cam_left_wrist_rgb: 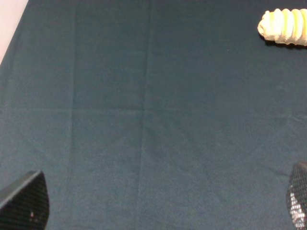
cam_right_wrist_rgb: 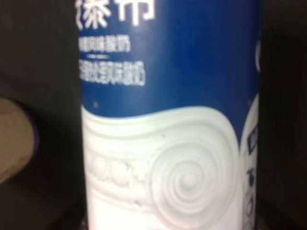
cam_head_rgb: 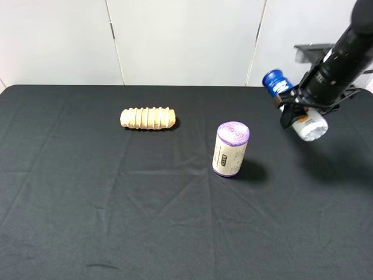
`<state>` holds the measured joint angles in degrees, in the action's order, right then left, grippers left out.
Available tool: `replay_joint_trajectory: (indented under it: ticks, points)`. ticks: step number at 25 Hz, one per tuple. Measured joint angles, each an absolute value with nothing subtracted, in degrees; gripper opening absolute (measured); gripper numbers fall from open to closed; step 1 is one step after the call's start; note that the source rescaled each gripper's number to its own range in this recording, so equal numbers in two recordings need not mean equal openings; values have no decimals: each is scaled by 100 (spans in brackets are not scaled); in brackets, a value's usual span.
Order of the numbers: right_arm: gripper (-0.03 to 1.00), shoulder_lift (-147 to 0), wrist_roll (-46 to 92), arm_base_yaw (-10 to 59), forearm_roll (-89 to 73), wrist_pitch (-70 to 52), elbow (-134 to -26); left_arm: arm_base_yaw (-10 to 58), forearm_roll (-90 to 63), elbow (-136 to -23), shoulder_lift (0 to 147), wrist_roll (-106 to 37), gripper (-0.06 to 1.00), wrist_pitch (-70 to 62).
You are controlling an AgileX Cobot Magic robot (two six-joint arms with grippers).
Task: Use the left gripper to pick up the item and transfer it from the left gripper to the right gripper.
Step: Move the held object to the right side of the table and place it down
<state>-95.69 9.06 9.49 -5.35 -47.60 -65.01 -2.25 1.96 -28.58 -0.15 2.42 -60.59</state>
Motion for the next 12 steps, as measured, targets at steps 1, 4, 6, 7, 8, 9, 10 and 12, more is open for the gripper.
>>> replay_joint_trajectory:
  ticks: [1, 4, 6, 7, 8, 9, 10, 12]
  points:
    - [1, -9681, 932, 949, -535, -4728, -6506, -225, 196, -2858, -15, 242, 100, -6059]
    - [1, -10012, 945, 949, -547, -4650, -6506, -225, 196, -2858, -15, 242, 100, -6059]
    - [1, -10203, 956, 949, -549, -4586, -6506, -225, 196, -2858, -15, 242, 100, -6059]
    - [1, -10287, 956, 949, -549, -4573, -6506, -225, 196, -2858, -15, 242, 100, -6059]
    - [1, -10381, 962, 949, -549, -4562, -6512, -225, 196, -2858, -15, 242, 100, -6059]
    - [1, -10467, 961, 949, -549, -4555, -6512, -225, 196, -2858, -15, 242, 100, -6059]
    - [1, -10547, 961, 949, -549, -4550, -6512, -225, 196, -2858, -15, 242, 100, -6059]
    - [1, -10685, 961, 949, -549, -4539, -6512, -225, 196, -2858, -15, 242, 100, -6059]
